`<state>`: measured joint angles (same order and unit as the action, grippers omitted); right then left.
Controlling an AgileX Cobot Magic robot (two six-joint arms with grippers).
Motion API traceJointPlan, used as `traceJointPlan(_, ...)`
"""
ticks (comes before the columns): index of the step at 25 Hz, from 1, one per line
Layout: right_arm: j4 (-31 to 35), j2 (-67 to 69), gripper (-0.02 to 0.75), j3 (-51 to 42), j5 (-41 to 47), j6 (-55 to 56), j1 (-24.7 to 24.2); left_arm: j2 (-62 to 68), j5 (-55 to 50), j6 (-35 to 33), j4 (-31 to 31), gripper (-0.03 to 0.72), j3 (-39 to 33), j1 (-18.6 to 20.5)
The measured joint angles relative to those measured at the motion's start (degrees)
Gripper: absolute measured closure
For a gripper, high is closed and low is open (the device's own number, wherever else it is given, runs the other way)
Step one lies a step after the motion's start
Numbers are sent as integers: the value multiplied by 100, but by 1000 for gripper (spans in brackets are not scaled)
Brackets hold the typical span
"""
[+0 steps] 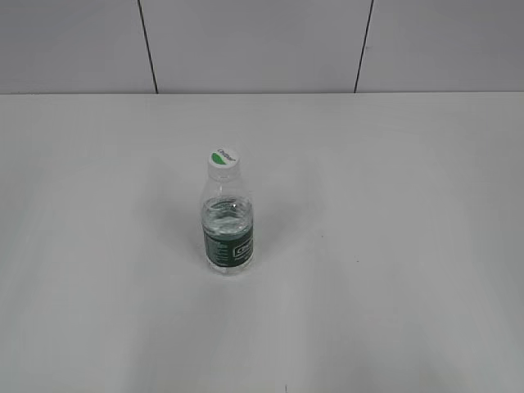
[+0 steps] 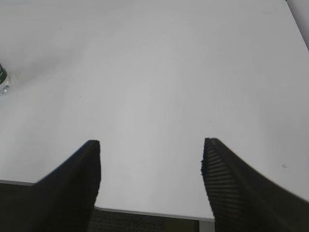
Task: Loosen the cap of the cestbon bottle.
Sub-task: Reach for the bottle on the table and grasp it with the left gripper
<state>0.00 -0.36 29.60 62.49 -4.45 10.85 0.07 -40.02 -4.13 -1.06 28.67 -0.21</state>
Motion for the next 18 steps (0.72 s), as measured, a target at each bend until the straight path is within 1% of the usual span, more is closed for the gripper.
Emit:
traceJointPlan(8, 0, 0, 234, 0, 0, 0, 0, 609, 2216, -17, -37, 141, -1084, 0)
traceJointPlan(15, 0, 0, 234, 0, 0, 0, 0, 1878, 3626, -18, -61, 142, -1367, 0)
traceJointPlan(18, 0, 0, 234, 0, 0, 0, 0, 2602, 4343, -18, -80, 146, -1491, -92)
